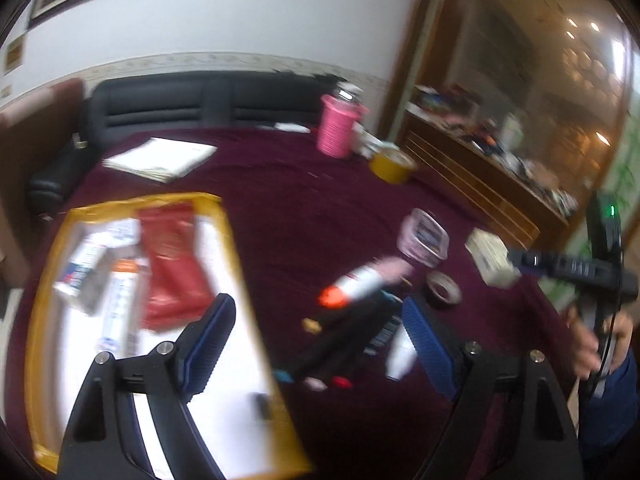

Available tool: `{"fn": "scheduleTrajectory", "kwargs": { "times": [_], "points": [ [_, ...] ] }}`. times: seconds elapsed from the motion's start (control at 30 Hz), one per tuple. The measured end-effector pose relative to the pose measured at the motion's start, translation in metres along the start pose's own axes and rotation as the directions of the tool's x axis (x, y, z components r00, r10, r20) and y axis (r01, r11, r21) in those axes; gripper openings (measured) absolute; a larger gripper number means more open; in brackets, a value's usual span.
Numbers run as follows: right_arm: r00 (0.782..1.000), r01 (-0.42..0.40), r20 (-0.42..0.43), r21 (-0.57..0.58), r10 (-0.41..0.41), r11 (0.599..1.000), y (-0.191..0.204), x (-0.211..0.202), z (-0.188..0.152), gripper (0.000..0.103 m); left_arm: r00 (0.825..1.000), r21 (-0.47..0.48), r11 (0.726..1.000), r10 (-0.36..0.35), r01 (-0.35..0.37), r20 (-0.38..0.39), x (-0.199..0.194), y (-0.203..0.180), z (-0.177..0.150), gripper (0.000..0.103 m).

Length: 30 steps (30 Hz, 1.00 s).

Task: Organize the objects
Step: 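Grasp the white bottle with the left gripper while the right grasps the leaflet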

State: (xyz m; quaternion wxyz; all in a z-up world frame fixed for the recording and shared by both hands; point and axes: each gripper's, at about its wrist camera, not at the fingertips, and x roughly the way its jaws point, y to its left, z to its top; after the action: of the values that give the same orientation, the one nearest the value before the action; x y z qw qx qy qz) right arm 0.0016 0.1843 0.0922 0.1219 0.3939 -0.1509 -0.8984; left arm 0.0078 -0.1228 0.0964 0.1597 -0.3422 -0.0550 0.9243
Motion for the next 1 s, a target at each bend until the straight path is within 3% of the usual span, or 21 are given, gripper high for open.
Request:
{"fn": "scheduleTrajectory", "kwargs": {
  "times": [0.1,0.2,0.3,0.33,0.7,0.9,0.93,1.0],
  "points": [
    [0.997,0.073,0.038,0.02,-0.074,0.997,-0.028,-0.02,-0.003,0.05,0.994,0.046,0.996,-0.066,0.071,-0.088,0.021,-0.03,-0.008,0.084],
    [0.994,0.091,0.053,0.067,-0.095,0.994,-0.053,-0.03,-0.011,0.048,0.989,0.147,0.987,-0.047,0.068,-0.141,0.036,-0.064,-0.021,0.08],
    [0.995,0.08,0.056,0.089,-0.086,0.993,-0.073,-0.031,-0.016,0.049,0.979,0.237,0.969,-0.018,0.066,-0.203,0.056,-0.087,-0.031,0.047],
    [0.995,0.081,0.059,0.084,-0.086,0.993,-0.074,-0.033,-0.02,0.048,0.973,0.243,0.968,-0.012,0.069,-0.23,0.065,-0.09,-0.034,0.044],
    [0.996,0.061,0.065,0.113,-0.069,0.992,-0.1,-0.03,-0.023,0.049,0.934,0.288,0.956,0.047,0.062,-0.355,0.122,-0.103,-0.041,0.037],
    [0.992,0.105,0.053,0.15,-0.114,0.983,-0.114,-0.033,-0.004,0.049,0.943,0.294,0.956,0.082,0.018,-0.324,0.127,-0.117,-0.041,0.033],
    [0.99,0.122,0.047,0.148,-0.13,0.982,-0.115,-0.031,0.001,0.051,0.945,0.292,0.956,0.082,0.015,-0.317,0.124,-0.12,-0.044,0.033],
    [0.976,0.206,0.041,0.115,-0.212,0.972,-0.112,-0.023,0.018,0.071,0.949,0.288,0.958,0.082,0.01,-0.306,0.122,-0.123,-0.048,0.033]
  ]
}}
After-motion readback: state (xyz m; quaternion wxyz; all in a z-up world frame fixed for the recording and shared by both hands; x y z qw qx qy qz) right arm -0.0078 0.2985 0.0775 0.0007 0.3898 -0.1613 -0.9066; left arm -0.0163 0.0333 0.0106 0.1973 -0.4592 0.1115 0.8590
